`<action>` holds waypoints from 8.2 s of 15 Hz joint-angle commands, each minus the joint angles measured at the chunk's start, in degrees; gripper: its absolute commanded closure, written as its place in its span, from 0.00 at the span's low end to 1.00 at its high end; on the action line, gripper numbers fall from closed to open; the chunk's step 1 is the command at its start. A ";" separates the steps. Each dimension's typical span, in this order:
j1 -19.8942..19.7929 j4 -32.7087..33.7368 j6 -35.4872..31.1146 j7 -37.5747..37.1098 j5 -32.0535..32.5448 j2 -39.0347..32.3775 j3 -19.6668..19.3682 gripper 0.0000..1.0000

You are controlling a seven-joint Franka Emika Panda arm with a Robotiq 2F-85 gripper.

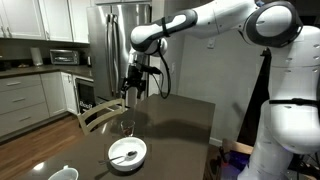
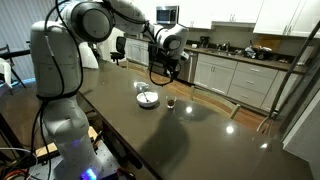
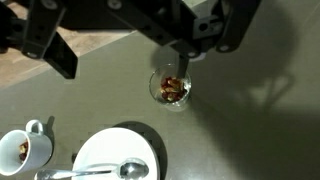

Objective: Pour the contents of the glass cup into the bowl

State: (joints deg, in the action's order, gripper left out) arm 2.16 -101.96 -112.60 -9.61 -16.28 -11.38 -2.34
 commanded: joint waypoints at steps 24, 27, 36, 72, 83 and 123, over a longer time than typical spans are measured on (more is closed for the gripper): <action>-3.06 15.48 7.12 -30.52 -3.78 -19.87 -2.49 0.00; -4.57 17.96 6.76 -32.85 -6.64 -23.01 -2.39 0.00; -5.45 18.10 6.56 -35.80 -7.81 -25.30 -2.71 0.00; -8.49 17.98 3.15 -47.62 -21.50 -32.81 0.71 0.00; -9.84 17.88 4.48 -47.33 -28.22 -34.08 0.49 0.00; -8.79 14.22 4.62 -45.80 -33.87 -28.64 -0.67 0.58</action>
State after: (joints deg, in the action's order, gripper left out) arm -7.21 -85.03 -108.37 -55.79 -50.11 -43.90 -2.61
